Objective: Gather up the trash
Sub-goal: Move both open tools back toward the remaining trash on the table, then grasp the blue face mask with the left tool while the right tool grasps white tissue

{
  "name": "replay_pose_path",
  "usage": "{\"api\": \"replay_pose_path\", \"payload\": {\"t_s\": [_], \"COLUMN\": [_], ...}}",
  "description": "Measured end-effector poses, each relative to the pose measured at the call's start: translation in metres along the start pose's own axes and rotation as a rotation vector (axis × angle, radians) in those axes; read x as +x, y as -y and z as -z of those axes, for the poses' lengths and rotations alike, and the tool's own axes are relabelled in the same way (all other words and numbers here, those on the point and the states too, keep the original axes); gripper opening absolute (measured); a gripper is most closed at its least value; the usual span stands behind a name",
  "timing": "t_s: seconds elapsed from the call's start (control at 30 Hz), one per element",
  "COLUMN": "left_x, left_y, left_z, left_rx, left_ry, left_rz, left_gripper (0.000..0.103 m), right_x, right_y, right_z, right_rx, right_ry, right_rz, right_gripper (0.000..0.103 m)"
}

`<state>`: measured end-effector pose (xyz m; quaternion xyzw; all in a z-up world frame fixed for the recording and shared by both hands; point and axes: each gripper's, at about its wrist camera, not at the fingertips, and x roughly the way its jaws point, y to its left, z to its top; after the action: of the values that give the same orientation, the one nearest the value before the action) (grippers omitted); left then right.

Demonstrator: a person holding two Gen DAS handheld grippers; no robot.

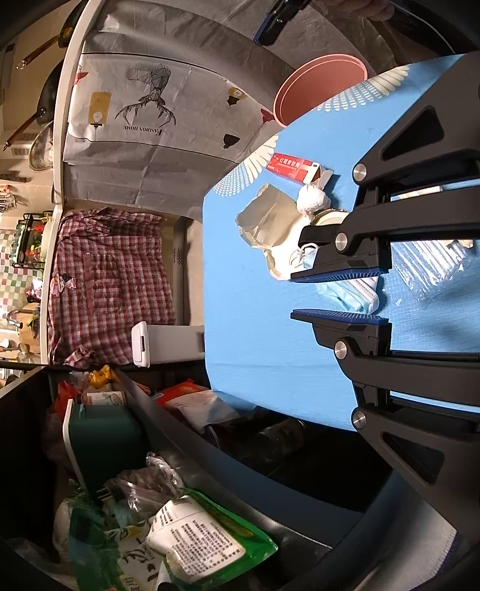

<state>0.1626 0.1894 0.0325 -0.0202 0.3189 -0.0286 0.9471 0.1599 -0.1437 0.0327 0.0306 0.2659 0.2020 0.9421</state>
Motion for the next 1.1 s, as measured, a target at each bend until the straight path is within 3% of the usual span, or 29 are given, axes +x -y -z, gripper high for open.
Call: {"api": "replay_pose_path", "payload": {"t_s": [0.5,1.1], "left_x": [0.026,0.074], "left_y": [-0.012,-0.009], "left_z": [0.003,0.023], "left_rx": [-0.025,-0.032], "left_ry": [-0.041,-0.150], "left_rz": [0.024,0.072], "left_gripper": [0.015,0.015], "right_x": [0.077,0.144], "right_y": [-0.044,-0.062], "right_z": [0.015,0.025], "right_rx": [-0.081,-0.106], "right_ry": [-0.117,-0.231], "right_rz": [-0.106,-0.186], "right_gripper": [0.026,0.026]}}
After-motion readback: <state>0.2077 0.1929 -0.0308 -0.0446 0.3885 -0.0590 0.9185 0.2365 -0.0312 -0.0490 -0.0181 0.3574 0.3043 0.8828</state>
